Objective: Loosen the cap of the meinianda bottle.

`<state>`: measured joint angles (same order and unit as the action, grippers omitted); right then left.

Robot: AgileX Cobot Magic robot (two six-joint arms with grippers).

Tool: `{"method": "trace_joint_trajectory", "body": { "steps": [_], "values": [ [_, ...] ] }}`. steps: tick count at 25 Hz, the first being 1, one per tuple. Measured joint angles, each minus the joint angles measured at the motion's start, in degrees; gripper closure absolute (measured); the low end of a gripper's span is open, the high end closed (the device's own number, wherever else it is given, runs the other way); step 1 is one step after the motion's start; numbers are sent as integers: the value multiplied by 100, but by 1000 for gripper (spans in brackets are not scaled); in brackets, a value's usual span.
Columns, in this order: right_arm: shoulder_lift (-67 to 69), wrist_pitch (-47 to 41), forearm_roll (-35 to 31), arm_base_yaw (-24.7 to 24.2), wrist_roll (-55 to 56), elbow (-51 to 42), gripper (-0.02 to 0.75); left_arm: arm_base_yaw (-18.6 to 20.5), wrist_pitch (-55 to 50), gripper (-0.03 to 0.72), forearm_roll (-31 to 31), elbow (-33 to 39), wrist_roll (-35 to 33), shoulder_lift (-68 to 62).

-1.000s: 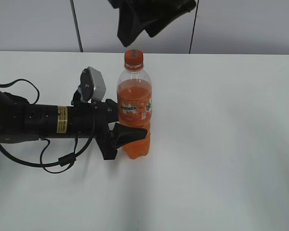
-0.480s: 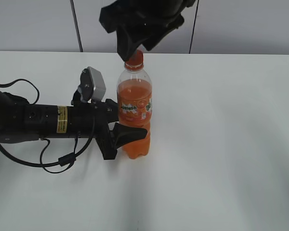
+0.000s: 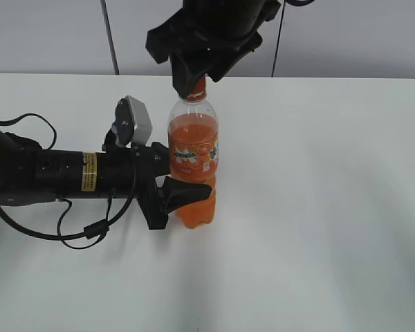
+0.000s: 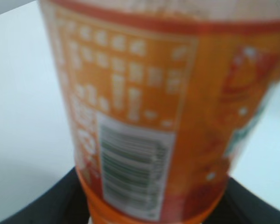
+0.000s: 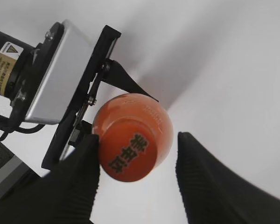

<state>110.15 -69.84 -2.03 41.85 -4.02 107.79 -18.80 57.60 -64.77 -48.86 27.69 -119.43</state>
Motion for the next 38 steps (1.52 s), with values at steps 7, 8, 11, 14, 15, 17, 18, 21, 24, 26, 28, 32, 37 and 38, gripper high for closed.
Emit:
{"method": "trace_joint_trajectory", "body": {
  "steps": [7, 8, 11, 14, 15, 17, 18, 21, 24, 26, 28, 32, 37, 38],
  "values": [
    [3, 0, -82, 0, 5, 0, 421, 0, 0, 294, 0, 0, 0, 0],
    [3, 0, -104, 0, -2, 0, 440, 0, 0, 294, 6, 0, 0, 0],
    [3, 0, -113, 0, -179, 0, 467, 0, -6, 294, 6, 0, 0, 0],
    [3, 0, -120, 0, -505, 0, 467, 0, -6, 294, 6, 0, 0, 0],
    [3, 0, -120, 0, -705, 0, 467, 0, -6, 294, 6, 0, 0, 0],
    [3, 0, -127, 0, -1247, 0, 467, 0, -6, 294, 6, 0, 0, 0],
    [3, 0, -130, 0, -1624, 0, 467, 0, -6, 294, 6, 0, 0, 0],
    [3, 0, -91, 0, -2806, 8, 467, 0, -6, 294, 6, 0, 0, 0],
    [3, 0, -32, 0, -3853, 19, 468, 0, -6, 294, 12, 0, 0, 0],
    [3, 0, -6, 0, -4506, 19, 468, 0, -11, 294, 18, 0, 0, 0],
    [3, 0, 7, 0, -4929, 25, 468, 0, -11, 294, 23, 0, 0, 0],
    [3, 0, 7, 0, -5632, 28, 468, 0, -11, 294, 23, 0, 0, 0],
    [3, 5, -32, 0, -6913, 36, 468, 0, -11, 294, 23, 0, 0, 0],
    [3, 5, -44, 0, -7161, 36, 468, 0, -11, 294, 17, 0, 0, 0]
  ]
}}
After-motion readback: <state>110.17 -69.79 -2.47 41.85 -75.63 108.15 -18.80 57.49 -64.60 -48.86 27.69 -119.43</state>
